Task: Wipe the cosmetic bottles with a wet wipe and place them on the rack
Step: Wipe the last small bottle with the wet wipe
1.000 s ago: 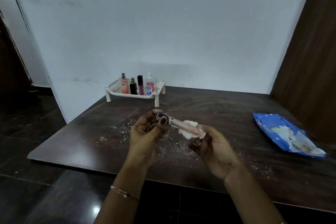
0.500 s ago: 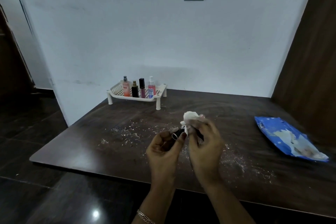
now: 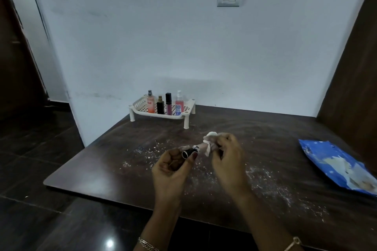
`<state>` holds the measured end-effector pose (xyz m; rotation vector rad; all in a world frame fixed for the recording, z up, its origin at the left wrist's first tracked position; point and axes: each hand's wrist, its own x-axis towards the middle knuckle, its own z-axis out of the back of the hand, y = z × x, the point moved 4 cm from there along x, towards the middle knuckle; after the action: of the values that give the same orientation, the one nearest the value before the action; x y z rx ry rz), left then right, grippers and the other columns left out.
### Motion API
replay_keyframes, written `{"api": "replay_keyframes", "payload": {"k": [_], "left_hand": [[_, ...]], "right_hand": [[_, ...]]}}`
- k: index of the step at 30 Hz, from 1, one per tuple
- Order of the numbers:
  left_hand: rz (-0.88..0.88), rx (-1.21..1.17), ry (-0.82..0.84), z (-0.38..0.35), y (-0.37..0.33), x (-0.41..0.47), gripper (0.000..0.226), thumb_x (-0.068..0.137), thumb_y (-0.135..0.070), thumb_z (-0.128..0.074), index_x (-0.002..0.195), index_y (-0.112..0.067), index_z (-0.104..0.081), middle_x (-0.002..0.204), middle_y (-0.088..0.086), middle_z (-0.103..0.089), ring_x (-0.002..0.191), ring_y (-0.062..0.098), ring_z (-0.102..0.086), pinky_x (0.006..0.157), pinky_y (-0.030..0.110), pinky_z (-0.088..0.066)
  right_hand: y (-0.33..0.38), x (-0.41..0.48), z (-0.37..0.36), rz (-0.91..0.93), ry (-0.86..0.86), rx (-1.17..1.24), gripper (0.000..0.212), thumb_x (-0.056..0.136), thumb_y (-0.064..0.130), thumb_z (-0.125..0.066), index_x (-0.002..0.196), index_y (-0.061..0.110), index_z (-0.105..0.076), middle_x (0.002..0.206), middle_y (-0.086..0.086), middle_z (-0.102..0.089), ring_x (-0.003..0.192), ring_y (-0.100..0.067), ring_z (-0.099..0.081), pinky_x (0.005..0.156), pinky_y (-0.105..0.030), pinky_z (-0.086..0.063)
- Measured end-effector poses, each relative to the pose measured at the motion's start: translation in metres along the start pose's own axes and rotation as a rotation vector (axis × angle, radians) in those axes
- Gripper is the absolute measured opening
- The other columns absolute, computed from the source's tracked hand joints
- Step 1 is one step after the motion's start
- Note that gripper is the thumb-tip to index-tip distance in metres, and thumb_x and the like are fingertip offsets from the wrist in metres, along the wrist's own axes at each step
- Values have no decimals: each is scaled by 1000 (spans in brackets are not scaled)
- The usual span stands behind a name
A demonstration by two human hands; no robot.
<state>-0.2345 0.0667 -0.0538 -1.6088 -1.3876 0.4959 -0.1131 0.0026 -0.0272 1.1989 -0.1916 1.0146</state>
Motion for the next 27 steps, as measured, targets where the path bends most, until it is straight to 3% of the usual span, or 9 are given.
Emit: {"api": "replay_keyframes", "payload": {"k": [4,7,10,12,14,17,20,24,27], "left_hand": [[-42,114,-42,27,-21,34,23,73,2,-72,95,-3,-68,86,6,-74,79,12,-70,71,19,-57],[-77,263,-49,53,-36,72,25,72,-7,-76,96,-8,-70,87,5,-75,82,15,-71,74,25,-57],[-102,393,-90,76,-46,118,28,70,-8,-79,97,-10,-72,86,7,-75,81,16,-71,74,27,-57],[-161,487,-153,90,-54,157,30,70,-7,-80,99,-11,-72,88,7,-74,78,13,-69,72,21,-56],[-222,625,-162,95,-62,198,29,71,-11,-80,99,-17,-71,88,2,-74,80,11,-69,71,14,-53],[-261,795,-114,91,-67,257,26,71,-12,-78,94,-18,-67,83,-5,-71,75,6,-68,61,5,-46],[-274,894,-88,84,-64,304,27,70,-8,-77,92,-15,-62,78,-6,-67,71,6,-65,53,4,-42],[-261,969,-78,84,-46,347,28,69,-5,-76,93,-11,-61,84,0,-68,75,13,-64,68,19,-49],[-258,1081,-16,81,-26,363,24,70,-6,-73,89,-14,-61,83,-1,-67,79,14,-65,70,22,-47]], "right_hand": [[13,21,-47,42,161,-37,26,89,12,-59,112,22,-63,116,7,-56,102,-4,-55,88,-20,-51],[19,49,-75,56,241,-21,24,87,11,-63,106,25,-67,99,14,-59,87,0,-58,76,-14,-51],[5,82,-101,-238,395,180,16,85,11,-66,96,21,-71,94,9,-67,81,-2,-62,67,-11,-49],[-6,93,-123,-559,470,533,11,82,8,-69,91,14,-72,92,-6,-71,82,-16,-66,76,-29,-57],[-16,103,-139,-687,440,676,11,81,2,-69,91,6,-72,87,-13,-71,78,-22,-66,83,-40,-56],[-26,115,-158,-642,472,585,10,83,1,-66,92,4,-69,84,-12,-71,73,-18,-66,78,-32,-57],[-33,121,-176,-555,518,426,16,84,8,-67,100,6,-68,88,-9,-72,81,-18,-70,80,-30,-57],[-41,123,-195,-537,521,516,14,84,7,-68,97,4,-67,84,-18,-72,72,-18,-70,66,-23,-57],[-47,125,-202,-549,506,567,12,84,4,-67,96,2,-67,83,-20,-72,70,-20,-69,69,-26,-57]]}}
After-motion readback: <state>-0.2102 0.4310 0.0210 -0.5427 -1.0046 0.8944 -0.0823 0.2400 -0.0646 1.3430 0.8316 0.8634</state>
